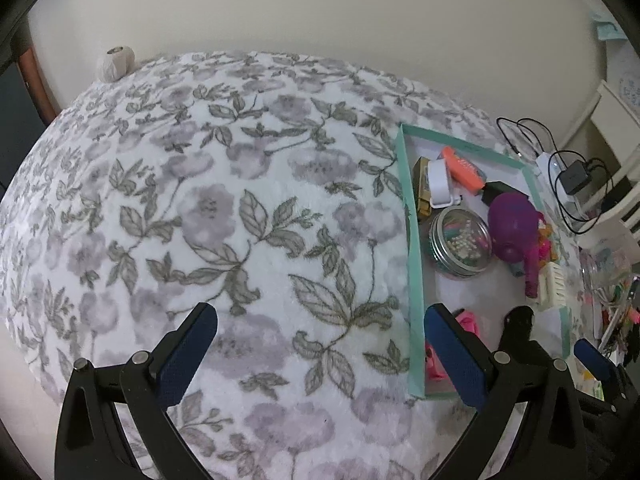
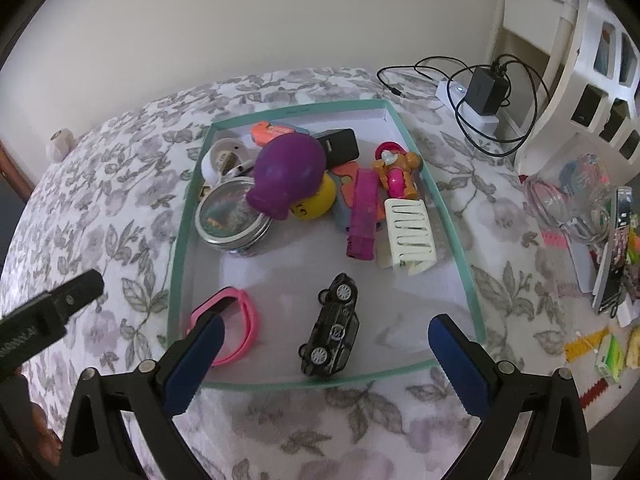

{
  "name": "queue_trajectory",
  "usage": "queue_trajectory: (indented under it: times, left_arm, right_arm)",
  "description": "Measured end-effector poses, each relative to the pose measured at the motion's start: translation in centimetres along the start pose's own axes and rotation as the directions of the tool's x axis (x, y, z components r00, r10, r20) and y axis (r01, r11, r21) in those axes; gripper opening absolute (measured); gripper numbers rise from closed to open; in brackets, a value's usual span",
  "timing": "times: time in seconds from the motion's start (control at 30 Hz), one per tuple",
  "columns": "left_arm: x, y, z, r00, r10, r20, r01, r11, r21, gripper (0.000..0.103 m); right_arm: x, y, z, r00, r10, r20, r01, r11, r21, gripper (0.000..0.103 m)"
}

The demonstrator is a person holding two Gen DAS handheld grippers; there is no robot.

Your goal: Organize rigid objects

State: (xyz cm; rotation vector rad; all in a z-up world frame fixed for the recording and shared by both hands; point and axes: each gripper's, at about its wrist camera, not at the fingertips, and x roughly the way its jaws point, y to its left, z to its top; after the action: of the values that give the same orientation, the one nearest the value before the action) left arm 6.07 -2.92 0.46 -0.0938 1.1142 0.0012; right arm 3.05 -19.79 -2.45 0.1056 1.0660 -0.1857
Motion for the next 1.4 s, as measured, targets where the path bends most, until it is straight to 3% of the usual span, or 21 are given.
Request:
queue_trajectory:
  times: [0.2, 0.53, 0.83, 1.4]
  left_arm:
    - [-1.8, 0.6, -0.6, 0.999, 0.032, 0.026, -0.033, 0.999, 0.035, 0.103]
    - [-4.1, 1.7, -2.8, 1.0, -0.009, 0.017, 0.008, 0.998, 0.058, 0.103]
    - [-4.3, 2.1, -4.7, 1.0, 0.015, -0.025, -0.013, 0.996, 0.086, 0.103]
    - [-5.1, 2.7, -5.4, 0.999, 0.024, -0.026, -0.023, 0.998, 0.066, 0.103]
  right_arm:
    - [-1.4, 0.2, -0.7, 1.0, -0.001, 0.012, 0.001, 1.0, 0.01, 0.103]
    - [-3.4, 0.4, -2.0, 1.0, 0.0, 0.028, 0.0, 1.0, 0.022, 0.103]
    - [-4.7, 0.2, -2.9, 0.999, 0.002, 0.037, -0.004, 0.999, 0.037, 0.103]
    - [-7.2, 0.3, -4.3, 0.997, 0.003, 0.081, -0.006, 0.999, 0.045, 0.103]
